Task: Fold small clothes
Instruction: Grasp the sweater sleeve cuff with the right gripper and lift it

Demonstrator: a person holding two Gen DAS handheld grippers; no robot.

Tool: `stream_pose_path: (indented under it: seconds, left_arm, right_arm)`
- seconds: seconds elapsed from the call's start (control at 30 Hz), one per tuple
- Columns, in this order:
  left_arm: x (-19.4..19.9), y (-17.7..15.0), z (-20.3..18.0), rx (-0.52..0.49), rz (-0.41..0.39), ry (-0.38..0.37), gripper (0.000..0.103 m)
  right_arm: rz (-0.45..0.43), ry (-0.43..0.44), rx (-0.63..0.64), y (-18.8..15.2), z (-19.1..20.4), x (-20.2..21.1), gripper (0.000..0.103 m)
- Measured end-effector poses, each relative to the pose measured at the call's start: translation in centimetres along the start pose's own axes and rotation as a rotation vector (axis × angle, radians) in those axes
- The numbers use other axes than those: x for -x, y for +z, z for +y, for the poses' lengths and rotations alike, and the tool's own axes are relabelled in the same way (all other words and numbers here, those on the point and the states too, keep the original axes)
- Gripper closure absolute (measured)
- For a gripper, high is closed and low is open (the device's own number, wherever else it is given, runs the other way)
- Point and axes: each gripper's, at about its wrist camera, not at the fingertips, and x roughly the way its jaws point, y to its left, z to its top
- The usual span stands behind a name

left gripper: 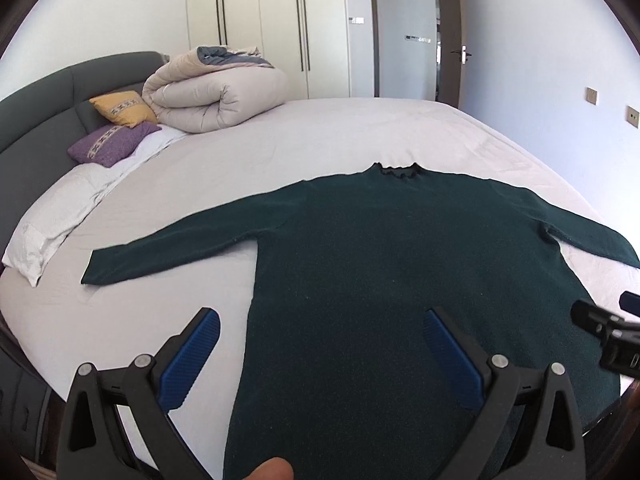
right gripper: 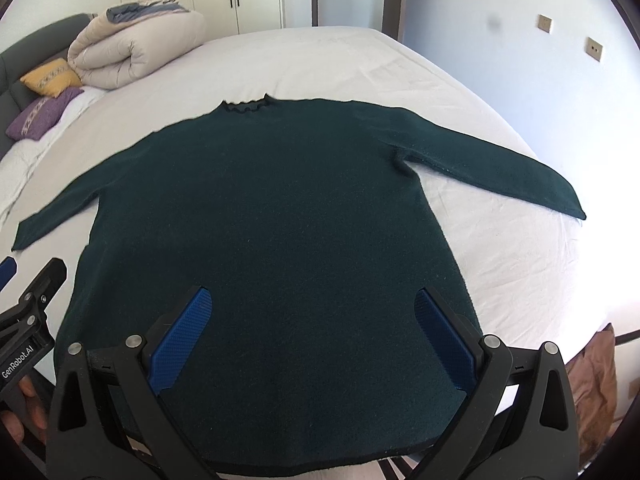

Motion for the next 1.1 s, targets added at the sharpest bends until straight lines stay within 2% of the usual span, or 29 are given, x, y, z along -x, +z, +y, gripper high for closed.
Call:
stream_pose_path:
  seconds: [0.1, 0.17, 0.2, 0.27, 0.3, 0.37, 0.43, 0.5, 0.6, 0.63, 0.7, 0.8, 0.9, 1.0, 1.07, 1.1]
  left_arm:
    - [-0.5, 1.0, 0.3, 0.022, -0.005, -0.05, 0.0]
    - [-0.8, 1.5, 0.3, 0.037, -0.033, -0.098, 0.0]
    - [-1.2, 1.6, 0.1, 0.038, -0.019, -0.1, 0.0]
    - [-2.5, 1.9, -0.6, 0.023, 0.063, -0.084, 0.0]
    - [-2.9, 2.0, -0.7, 0.031, 0.082, -0.104, 0.0]
    - [-3.4, 2.1, -0.7, 0.073, 0.085, -0.16, 0.0]
    - [-4.0, 2.6, -1.3, 0.07, 0.087, -0.165, 0.0]
    - [-5.2, 3.2, -2.1, 0.056, 0.125, -0.163, 0.0]
    - [-7.1, 3.9, -2.5, 0.124, 0.177, -0.266, 0.0]
    - [-7.3, 4.1, -2.7, 0.146, 0.176, -0.292, 0.0]
    - [-7.9, 4.7, -3.5, 0.16, 0.173, -0.35, 0.0]
    - [-8.9, 5.4, -4.9, 0.17, 0.187, -0.417, 0.001]
    - [-9.9, 5.8, -6.3, 0.179, 0.213, -0.474, 0.006]
    - [-10.7, 6.0, -7.5, 0.172, 0.228, -0.496, 0.009]
    - [-11.0, 6.0, -7.9, 0.165, 0.234, -0.504, 0.01]
    - [-11.1, 5.9, -7.9, 0.163, 0.237, -0.506, 0.01]
  right_arm:
    - [-0.06, 0.054, -0.123, 1.5, -4.8, 0.6, 0.0]
    - [-0.106, 0.14, -0.251, 2.4, -9.4, 0.8, 0.0]
    - [-0.128, 0.182, -0.337, 2.7, -12.2, 0.7, 0.0]
    - [-0.156, 0.236, -0.487, 3.1, -17.6, 0.0, 0.0]
    - [-0.167, 0.258, -0.566, 3.1, -20.5, -0.6, 0.0]
    - [-0.169, 0.27, -0.714, 3.0, -25.9, -2.4, 0.0]
    - [-0.162, 0.277, -0.859, 2.5, -30.8, -4.5, 0.0]
    - [-0.143, 0.316, -0.994, 1.6, -35.1, -6.8, 0.0]
    - [-0.108, 0.371, -1.205, 0.2, -40.1, -10.3, 0.005]
    - [-0.105, 0.385, -1.26, -0.2, -41.3, -11.2, 0.01]
    - [-0.14, 0.425, -1.321, -0.1, -43.0, -12.0, 0.01]
    - [-0.162, 0.428, -1.31, 1.8, -44.6, -13.0, 0.01]
    - [-0.162, 0.443, -1.332, 3.1, -46.1, -14.5, 0.017]
    - [-0.188, 0.476, -1.388, 3.6, -47.7, -15.5, 0.031]
    - [-0.205, 0.49, -1.428, 3.6, -48.7, -16.2, 0.045]
    - [-0.22, 0.497, -1.448, 3.5, -49.2, -16.5, 0.048]
